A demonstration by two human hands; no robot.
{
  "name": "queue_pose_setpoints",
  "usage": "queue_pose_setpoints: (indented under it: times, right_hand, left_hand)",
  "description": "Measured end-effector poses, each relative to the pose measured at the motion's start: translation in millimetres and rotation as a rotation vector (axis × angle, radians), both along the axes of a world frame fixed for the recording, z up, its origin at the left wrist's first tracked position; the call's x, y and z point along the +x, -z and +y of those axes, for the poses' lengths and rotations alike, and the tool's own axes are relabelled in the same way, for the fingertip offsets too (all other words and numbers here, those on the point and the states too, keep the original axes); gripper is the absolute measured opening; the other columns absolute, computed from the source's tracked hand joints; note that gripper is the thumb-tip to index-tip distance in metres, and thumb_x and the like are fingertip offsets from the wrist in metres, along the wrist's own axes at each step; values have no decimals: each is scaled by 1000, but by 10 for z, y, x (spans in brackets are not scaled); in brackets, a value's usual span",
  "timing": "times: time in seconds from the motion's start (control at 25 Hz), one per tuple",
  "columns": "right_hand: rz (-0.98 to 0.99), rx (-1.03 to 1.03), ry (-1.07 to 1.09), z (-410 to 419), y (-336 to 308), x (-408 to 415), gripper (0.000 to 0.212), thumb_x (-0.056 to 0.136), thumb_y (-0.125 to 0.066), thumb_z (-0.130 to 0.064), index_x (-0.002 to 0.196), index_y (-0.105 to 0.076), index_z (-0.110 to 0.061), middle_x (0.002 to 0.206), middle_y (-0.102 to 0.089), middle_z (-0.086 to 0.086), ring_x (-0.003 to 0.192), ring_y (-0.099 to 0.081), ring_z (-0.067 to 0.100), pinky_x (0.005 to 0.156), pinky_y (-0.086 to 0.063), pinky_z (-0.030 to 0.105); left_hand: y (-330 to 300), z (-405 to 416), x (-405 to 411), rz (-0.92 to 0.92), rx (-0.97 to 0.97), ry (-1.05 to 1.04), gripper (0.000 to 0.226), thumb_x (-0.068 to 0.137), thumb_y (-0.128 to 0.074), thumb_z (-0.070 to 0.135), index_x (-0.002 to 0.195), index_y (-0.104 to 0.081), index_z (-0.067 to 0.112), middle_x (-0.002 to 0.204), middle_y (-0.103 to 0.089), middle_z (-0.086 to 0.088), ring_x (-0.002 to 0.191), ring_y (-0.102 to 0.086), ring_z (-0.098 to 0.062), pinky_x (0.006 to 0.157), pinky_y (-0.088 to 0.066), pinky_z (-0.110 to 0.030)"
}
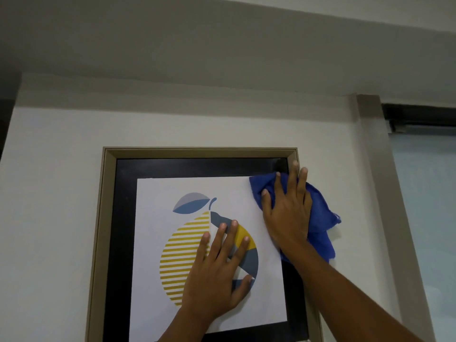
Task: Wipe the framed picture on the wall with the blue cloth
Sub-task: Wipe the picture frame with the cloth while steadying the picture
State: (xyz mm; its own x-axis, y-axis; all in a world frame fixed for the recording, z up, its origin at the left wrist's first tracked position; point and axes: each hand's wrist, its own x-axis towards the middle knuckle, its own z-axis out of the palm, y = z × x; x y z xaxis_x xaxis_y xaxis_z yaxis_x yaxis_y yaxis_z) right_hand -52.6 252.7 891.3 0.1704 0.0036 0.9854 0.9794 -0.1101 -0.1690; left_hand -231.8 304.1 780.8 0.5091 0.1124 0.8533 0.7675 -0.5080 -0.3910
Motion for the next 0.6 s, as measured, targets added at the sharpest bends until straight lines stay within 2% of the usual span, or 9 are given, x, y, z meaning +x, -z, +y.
queue_pose_setpoints:
  times: [0.16, 0.32, 0.4, 0.48, 0.56, 0.6]
  right_hand:
    - [-9, -102, -50, -83, 1107, 31, 64, 99, -22, -48, 146, -34, -7, 158, -19, 14, 144, -15, 34, 104, -30, 46]
    - [54, -307, -38, -118, 2345, 65, 72, 98, -9, -51, 149, -16, -2, 161, 1, 6, 147, 1, 26, 108, -20, 40]
    - [32, -338, -73, -145, 2458, 94, 70, 98, -8, -51, 152, -4, -5, 161, 6, 3, 147, 3, 23, 107, -19, 39]
    - [60, -309, -139, -165, 2291, 87, 70, 98, -14, -52, 153, 4, -12, 161, 8, -4, 146, -7, 25, 101, -28, 40]
    - [129, -258, -179, -196, 2011, 65, 75, 93, -25, -51, 153, 4, -16, 160, 11, -9, 140, -23, 28, 101, -36, 43]
    - [141, -234, -167, -194, 1858, 58, 78, 91, -29, -49, 154, 1, -14, 160, 9, -8, 140, -23, 27, 101, -36, 45]
  left_hand:
    - [8, -36, -27, 6, 22, 11, 78, 95, -39, 64, 157, -26, 19, 166, -16, -14, 153, -9, -34, 121, -9, -56]
    - [9, -79, -46, 41, 15, -10, 78, 95, -41, 61, 157, -24, 17, 166, -14, -18, 153, -8, -36, 118, -19, -61]
    - [15, -91, -47, 44, 6, -21, 78, 95, -41, 61, 157, -23, 17, 166, -13, -18, 153, -7, -36, 118, -21, -62]
    - [16, -79, -53, 45, 1, -24, 78, 96, -40, 61, 157, -22, 18, 166, -13, -17, 153, -7, -36, 118, -20, -62]
    - [23, -55, -47, 46, 7, -21, 78, 96, -37, 63, 158, -22, 18, 166, -12, -17, 153, -6, -36, 119, -19, -61]
    - [30, -46, -44, 42, 11, -20, 77, 96, -36, 63, 158, -22, 18, 166, -12, -17, 153, -6, -36, 119, -19, -61]
